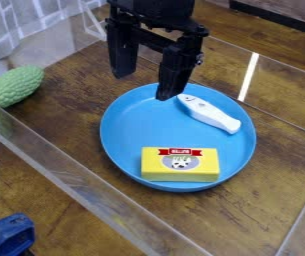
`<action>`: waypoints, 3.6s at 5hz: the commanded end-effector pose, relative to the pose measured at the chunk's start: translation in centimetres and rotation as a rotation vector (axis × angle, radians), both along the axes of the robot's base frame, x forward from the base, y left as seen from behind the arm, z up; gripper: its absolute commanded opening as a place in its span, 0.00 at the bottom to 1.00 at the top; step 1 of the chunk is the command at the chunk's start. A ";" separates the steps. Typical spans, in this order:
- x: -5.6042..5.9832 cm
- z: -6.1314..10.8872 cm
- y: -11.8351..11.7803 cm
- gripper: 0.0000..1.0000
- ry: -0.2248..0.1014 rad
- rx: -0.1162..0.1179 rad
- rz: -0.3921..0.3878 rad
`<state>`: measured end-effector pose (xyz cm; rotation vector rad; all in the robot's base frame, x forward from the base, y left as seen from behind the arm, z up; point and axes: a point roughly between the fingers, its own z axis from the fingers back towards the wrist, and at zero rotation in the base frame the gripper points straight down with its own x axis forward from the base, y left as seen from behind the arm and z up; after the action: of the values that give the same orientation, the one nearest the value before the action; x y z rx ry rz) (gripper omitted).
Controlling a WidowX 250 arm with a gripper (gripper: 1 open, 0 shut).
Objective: Put the white object in the blue tray
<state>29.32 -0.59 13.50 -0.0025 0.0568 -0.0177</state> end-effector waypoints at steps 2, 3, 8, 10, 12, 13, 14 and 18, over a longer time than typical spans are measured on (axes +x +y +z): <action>0.7 -0.2 -0.9 1.00 0.012 -0.003 -0.003; 1.0 -0.4 -0.8 1.00 0.015 -0.006 0.025; 4.5 -2.0 -2.0 1.00 -0.062 -0.020 -0.130; 5.9 -3.6 -3.6 1.00 -0.120 -0.035 -0.066; 7.9 -2.9 -5.0 1.00 -0.159 -0.033 -0.092; 9.8 0.4 -5.7 1.00 -0.200 -0.019 -0.161; 9.4 0.1 -5.5 1.00 -0.195 -0.011 -0.163; 8.5 -0.8 -4.8 1.00 -0.177 -0.020 -0.242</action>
<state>36.99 -5.61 9.31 -0.0119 -0.0214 -0.2645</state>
